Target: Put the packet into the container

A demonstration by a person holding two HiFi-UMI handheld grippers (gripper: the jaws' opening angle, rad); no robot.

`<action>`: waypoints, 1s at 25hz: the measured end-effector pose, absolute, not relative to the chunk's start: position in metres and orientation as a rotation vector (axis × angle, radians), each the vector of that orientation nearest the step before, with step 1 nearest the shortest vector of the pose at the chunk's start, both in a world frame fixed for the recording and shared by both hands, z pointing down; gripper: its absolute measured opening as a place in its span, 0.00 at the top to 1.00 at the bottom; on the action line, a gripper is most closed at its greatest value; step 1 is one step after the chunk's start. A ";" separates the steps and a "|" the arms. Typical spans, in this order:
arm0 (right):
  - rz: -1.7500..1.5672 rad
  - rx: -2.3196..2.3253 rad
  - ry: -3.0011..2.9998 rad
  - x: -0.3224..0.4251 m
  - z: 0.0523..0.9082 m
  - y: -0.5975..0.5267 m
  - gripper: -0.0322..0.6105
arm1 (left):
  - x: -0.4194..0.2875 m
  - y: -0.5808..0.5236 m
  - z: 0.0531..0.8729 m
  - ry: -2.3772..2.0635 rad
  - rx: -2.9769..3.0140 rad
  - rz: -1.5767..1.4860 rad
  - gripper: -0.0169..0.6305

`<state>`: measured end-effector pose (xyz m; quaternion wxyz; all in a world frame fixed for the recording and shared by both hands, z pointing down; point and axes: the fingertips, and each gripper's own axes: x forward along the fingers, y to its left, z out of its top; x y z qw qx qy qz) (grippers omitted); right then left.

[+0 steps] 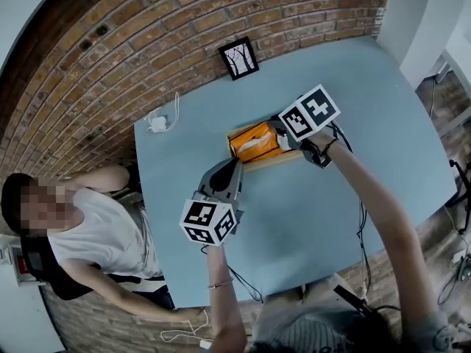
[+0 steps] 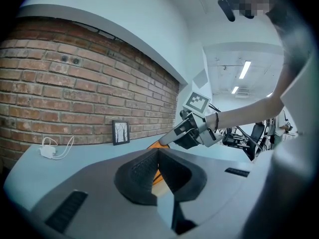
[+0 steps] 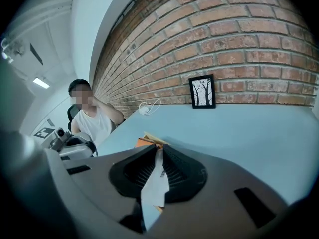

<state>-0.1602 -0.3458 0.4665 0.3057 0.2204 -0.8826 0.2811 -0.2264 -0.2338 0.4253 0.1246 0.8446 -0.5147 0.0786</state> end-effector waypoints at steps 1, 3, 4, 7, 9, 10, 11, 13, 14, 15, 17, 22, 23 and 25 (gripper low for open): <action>0.745 0.583 -2.333 -0.160 0.468 -0.347 0.87 | -0.227 -0.235 0.427 -1.499 2.458 0.229 0.96; 0.742 0.584 -2.326 -0.159 0.470 -0.349 0.87 | -0.227 -0.238 0.429 -1.497 2.454 0.232 0.96; 0.736 0.585 -2.322 -0.158 0.470 -0.350 0.87 | -0.227 -0.238 0.430 -1.494 2.453 0.235 0.96; 0.711 0.590 -2.300 -0.156 0.473 -0.350 0.87 | -0.224 -0.237 0.434 -1.482 2.450 0.253 0.96; 0.679 0.599 -2.275 -0.154 0.477 -0.351 0.87 | -0.221 -0.236 0.436 -1.474 2.450 0.263 0.96; 0.661 0.605 -2.264 -0.152 0.479 -0.352 0.87 | -0.220 -0.236 0.436 -1.470 2.450 0.267 0.96; 0.643 0.612 -2.253 -0.151 0.481 -0.353 0.87 | -0.218 -0.236 0.437 -1.465 2.450 0.273 0.96; 0.607 0.626 -2.233 -0.149 0.485 -0.354 0.87 | -0.217 -0.235 0.439 -1.458 2.452 0.288 0.96; 0.592 0.633 -2.225 -0.149 0.487 -0.354 0.87 | -0.216 -0.234 0.441 -1.455 2.453 0.295 0.96; 0.583 0.639 -2.219 -0.148 0.489 -0.354 0.87 | -0.216 -0.234 0.441 -1.454 2.452 0.299 0.96; 0.574 0.649 -2.205 -0.148 0.492 -0.355 0.87 | -0.216 -0.234 0.443 -1.457 2.447 0.299 0.96; 0.510 0.667 -2.154 -0.141 0.504 -0.356 0.87 | -0.213 -0.234 0.446 -1.463 2.434 0.307 0.96; 0.501 0.672 -2.149 -0.139 0.506 -0.357 0.87 | -0.213 -0.234 0.447 -1.463 2.433 0.310 0.96; 0.505 0.679 -2.143 -0.138 0.510 -0.358 0.87 | -0.212 -0.234 0.449 -1.464 2.429 0.314 0.96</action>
